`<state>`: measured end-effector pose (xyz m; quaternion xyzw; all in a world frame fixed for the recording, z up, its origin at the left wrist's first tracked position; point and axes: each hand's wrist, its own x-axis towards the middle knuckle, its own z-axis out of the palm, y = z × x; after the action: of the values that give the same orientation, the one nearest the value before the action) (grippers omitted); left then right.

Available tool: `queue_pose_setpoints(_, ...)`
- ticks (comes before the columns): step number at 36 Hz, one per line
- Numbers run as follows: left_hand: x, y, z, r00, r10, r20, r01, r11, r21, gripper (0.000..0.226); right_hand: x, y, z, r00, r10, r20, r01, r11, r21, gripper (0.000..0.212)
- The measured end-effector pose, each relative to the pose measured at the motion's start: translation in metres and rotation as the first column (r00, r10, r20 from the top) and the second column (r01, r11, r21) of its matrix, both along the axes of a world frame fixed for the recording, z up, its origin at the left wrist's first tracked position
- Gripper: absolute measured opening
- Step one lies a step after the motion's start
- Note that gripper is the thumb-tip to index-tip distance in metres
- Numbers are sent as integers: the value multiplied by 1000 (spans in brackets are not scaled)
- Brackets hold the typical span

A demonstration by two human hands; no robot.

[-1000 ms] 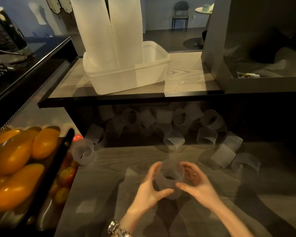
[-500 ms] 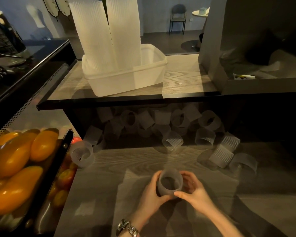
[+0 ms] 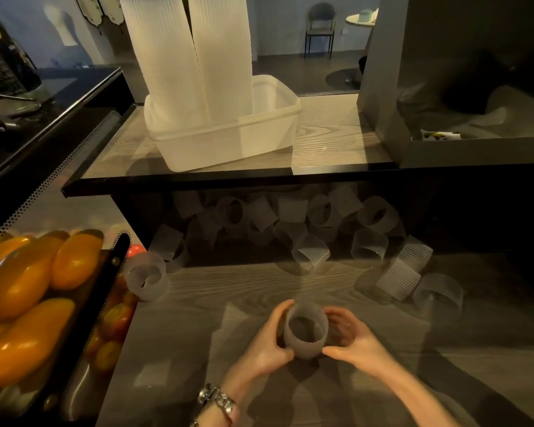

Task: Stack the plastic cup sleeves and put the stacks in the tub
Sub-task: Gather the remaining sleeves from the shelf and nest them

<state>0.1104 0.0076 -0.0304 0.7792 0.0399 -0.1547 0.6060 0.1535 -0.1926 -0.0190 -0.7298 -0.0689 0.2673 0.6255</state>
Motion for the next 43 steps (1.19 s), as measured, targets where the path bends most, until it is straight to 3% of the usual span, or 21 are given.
queue_pose_setpoints(3, 17, 15, 8, 997, 71, -1, -71, 996, -54, 81, 14, -10, 2, 997, 22, -71, -23, 1000, -18, 60)
queue_pose_setpoints(8, 58, 27, 22, 976, 219, -12, -219, 976, 3, 69, 44, -9, 9, 985, -161, -62, 158, 987, -41, 53)
queue_pose_setpoints(20, 133, 6, 29, 987, 97, -128, -69, 976, 206, 72, 91, 45, 23, 956, -293, 3, 291, 950, -116, 62)
queue_pose_setpoints(26, 136, -4, 21, 987, 96, -131, -60, 964, 258, 69, 93, 48, 19, 969, -248, 5, 244, 952, -186, 64)
queue_pose_setpoints(31, 129, -6, 22, 987, 137, -82, -115, 966, 231, 70, 91, 47, 18, 966, -220, 134, 247, 939, -240, 62)
queue_pose_setpoints(36, 113, -7, 28, 979, 206, -15, -204, 976, 74, 68, 83, 48, 21, 965, -40, 259, 137, 920, -367, 71)
queue_pose_setpoints(39, 99, 0, 29, 982, 185, 28, -187, 977, 105, 70, 80, 48, 25, 933, 83, 349, 91, 886, -455, 72)
queue_pose_setpoints(43, 86, 11, 27, 989, 146, -20, -143, 983, 117, 70, 79, 46, 26, 929, 142, 342, 34, 887, -460, 59)
